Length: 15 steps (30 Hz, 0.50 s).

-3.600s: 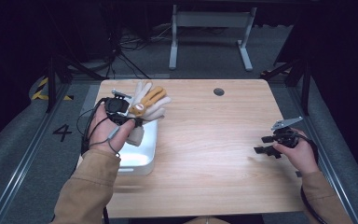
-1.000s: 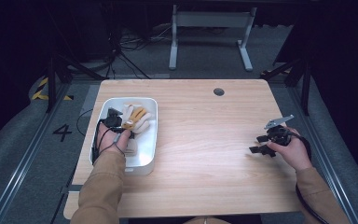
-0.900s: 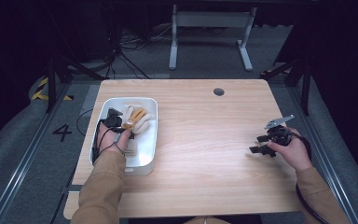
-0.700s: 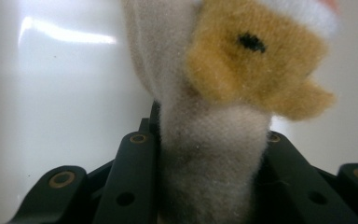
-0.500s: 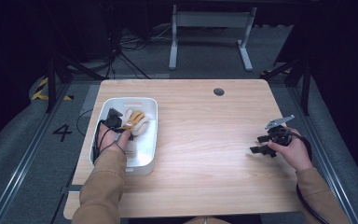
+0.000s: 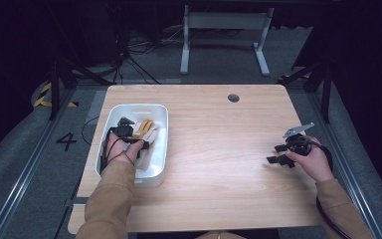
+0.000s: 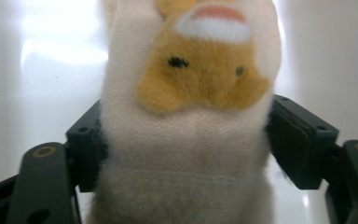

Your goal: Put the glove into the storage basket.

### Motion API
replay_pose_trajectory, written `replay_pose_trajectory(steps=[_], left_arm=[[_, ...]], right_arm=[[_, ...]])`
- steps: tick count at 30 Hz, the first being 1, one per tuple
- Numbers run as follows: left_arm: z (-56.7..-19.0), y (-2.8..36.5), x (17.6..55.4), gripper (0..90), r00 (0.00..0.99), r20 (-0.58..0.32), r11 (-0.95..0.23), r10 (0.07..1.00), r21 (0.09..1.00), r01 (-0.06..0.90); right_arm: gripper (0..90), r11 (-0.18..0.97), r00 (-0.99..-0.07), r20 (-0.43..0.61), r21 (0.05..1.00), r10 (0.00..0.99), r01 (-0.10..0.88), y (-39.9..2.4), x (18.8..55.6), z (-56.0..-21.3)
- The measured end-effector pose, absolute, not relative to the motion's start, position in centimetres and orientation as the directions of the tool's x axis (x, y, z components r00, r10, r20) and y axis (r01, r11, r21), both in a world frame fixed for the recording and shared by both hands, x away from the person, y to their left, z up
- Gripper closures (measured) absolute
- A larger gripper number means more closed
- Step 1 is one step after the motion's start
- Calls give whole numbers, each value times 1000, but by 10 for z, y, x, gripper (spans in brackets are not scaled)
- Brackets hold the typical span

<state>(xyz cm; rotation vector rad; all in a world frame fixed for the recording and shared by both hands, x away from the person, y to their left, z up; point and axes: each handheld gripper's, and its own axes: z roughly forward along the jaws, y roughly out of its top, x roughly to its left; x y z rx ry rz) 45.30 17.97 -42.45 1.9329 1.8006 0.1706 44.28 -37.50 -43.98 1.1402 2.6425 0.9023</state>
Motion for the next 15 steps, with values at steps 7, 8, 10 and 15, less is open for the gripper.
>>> replay_pose_trajectory(steps=[7,8,10,15], left_arm=[[-420,173,451,208,156,-193,-54,969,448,892],[-420,173,451,202,156,-193,-54,969,448,892],[-419,171,450,202,168,-183,-68,969,456,887],[-424,170,453,193,157,-171,-74,973,413,908]], right_arm=[[295,537,-709,116,571,696,621,-376,443,-439],[295,535,-707,117,571,698,623,-376,443,-439],[295,534,-706,119,571,698,624,-375,444,-439],[293,540,-712,117,572,692,618,-373,444,-439]])
